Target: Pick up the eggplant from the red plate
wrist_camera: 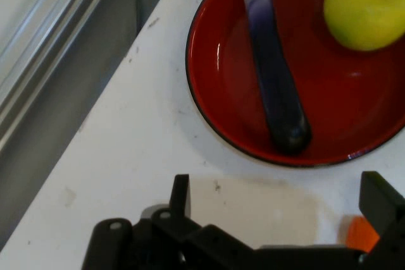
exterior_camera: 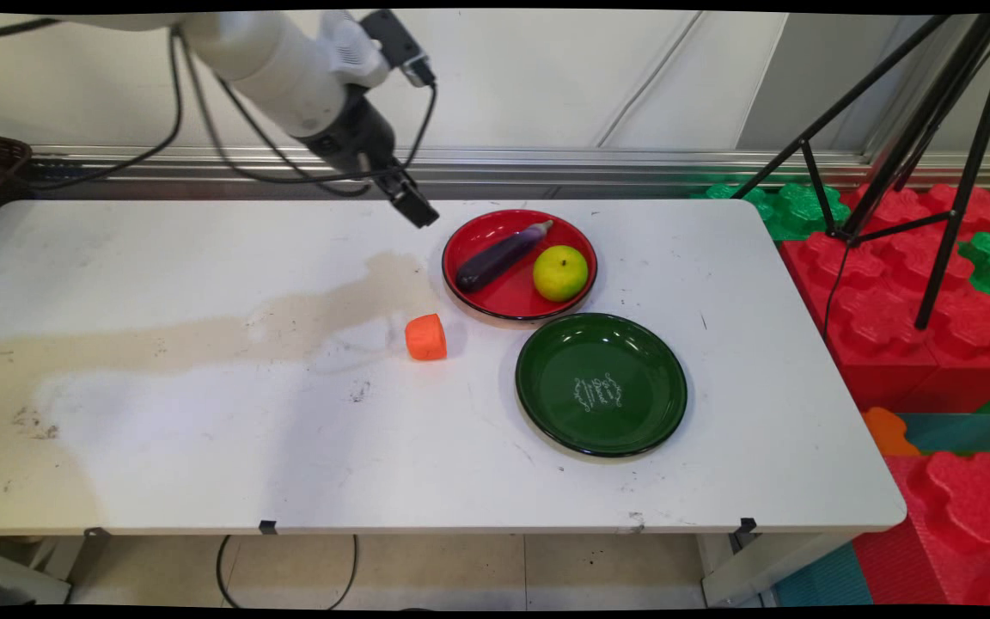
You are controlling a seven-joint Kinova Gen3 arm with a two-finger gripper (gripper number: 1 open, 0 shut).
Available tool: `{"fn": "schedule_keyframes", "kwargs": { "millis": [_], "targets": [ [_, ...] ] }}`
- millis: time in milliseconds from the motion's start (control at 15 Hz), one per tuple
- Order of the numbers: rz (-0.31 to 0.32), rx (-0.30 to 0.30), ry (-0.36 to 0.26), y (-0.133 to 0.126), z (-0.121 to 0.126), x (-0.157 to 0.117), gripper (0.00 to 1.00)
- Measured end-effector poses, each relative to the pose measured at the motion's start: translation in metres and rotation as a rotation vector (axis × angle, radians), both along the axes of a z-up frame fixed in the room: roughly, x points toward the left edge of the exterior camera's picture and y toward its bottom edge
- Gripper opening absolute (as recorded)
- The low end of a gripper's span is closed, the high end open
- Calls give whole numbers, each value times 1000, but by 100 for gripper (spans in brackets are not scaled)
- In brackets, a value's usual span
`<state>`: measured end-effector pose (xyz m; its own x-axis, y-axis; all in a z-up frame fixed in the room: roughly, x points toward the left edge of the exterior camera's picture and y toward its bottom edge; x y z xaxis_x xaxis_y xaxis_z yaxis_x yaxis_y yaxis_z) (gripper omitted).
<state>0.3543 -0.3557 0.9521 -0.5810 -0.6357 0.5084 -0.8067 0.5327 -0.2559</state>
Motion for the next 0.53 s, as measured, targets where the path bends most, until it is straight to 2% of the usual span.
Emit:
{"fn": "schedule_keyframes", "kwargs": {
  "millis": [267, 533],
  "targets": [
    [34, 48, 16, -41, -22, -14, 100],
    [42, 102, 19, -81, -51, -30, 100]
  ]
}}
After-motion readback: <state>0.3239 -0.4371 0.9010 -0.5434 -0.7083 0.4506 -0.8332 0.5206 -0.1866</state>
